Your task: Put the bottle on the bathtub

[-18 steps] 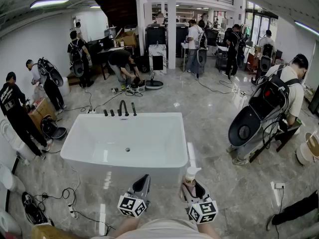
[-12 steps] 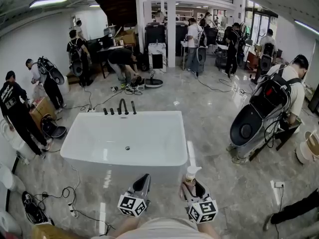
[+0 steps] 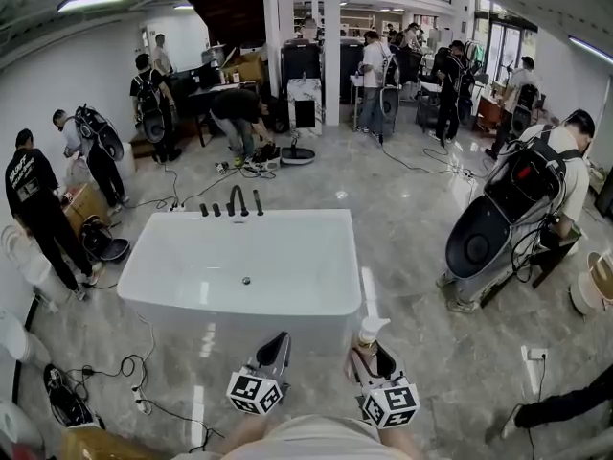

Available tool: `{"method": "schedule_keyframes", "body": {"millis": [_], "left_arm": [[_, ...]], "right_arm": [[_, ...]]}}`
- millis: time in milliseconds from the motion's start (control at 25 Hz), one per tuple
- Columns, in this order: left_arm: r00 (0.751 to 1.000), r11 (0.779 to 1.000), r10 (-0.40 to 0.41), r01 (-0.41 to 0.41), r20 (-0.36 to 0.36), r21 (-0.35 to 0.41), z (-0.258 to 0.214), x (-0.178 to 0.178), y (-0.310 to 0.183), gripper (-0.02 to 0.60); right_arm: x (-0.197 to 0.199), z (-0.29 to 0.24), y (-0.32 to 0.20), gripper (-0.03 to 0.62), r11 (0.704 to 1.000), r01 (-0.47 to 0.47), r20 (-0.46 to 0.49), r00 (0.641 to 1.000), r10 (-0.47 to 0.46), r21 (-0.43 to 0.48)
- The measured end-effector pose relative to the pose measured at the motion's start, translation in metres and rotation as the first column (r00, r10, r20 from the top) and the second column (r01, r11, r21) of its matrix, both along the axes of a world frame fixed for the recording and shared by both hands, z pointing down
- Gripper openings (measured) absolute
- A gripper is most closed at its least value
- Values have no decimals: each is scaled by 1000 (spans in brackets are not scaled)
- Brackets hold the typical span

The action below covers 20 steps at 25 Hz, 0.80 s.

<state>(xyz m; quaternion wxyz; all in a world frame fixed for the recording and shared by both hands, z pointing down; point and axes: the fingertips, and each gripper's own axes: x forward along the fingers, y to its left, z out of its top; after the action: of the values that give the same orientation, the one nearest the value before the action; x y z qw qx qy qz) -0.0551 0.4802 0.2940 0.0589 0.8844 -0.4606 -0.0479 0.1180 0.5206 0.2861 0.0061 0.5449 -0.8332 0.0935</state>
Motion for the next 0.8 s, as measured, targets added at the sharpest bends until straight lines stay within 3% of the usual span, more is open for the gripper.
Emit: {"method": "schedule_keyframes", "body": {"millis": [440,800], "left_arm": [[1000,1000,-11,11,12,-10,14,-2,-17,6],[1000,1000,-2,3,22,-18,23,42,-19,6]], "right_arm": [[-4,16,-18,204,1000,29,4,1000,-29,-12],[36,26,-24,204,999,40,7,999,-39,-27]]}}
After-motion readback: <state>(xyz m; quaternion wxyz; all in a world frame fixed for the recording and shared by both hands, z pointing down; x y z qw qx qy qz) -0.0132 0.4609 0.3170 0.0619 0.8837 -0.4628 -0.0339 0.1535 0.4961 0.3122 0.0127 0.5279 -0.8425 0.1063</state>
